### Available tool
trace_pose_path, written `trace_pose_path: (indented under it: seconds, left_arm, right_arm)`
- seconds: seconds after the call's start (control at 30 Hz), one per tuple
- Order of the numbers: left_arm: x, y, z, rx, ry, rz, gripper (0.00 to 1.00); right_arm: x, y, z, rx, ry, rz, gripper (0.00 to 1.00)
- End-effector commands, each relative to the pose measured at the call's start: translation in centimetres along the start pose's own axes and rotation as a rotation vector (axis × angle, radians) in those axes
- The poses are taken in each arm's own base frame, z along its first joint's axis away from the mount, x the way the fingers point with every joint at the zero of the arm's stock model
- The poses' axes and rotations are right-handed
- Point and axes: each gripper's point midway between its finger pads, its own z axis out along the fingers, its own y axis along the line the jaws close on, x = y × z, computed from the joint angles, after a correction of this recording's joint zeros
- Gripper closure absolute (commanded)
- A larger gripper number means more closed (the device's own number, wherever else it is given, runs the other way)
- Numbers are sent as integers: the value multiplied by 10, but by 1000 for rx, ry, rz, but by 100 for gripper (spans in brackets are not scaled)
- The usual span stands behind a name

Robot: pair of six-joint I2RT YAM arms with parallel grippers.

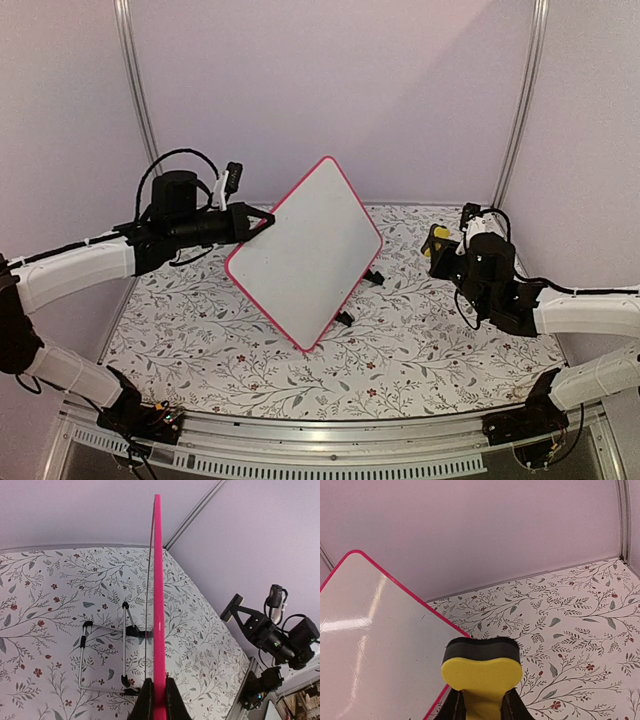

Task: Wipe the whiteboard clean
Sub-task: Place the whiteboard on the whiteboard stand.

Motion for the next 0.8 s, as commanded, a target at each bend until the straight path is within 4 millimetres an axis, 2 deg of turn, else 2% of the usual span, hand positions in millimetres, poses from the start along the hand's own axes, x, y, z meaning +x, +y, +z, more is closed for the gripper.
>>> trace_pose_path:
  seconds: [0.0,0.27,0.57,0.7,0.77]
  left_arm:
    - [-48,-42,-14,89,-188,68,100]
    - [-44,-27,19,15,-102,45,100]
    - [-41,-28,44,13,-23,45,100]
    - [-34,-22,51,-10,34,51,100]
    - [-32,-21,54,-10,50,55,96]
  right_arm:
    - [0,-5,-4,13,-5,3,97]
    - [1,-8,-10,6,-3,8,97]
    - [1,-16,-14,32,-2,-13,97]
    - [12,-24,-11,73,35,-22,96]
    - [23,-28,-7,93,68,-21,95]
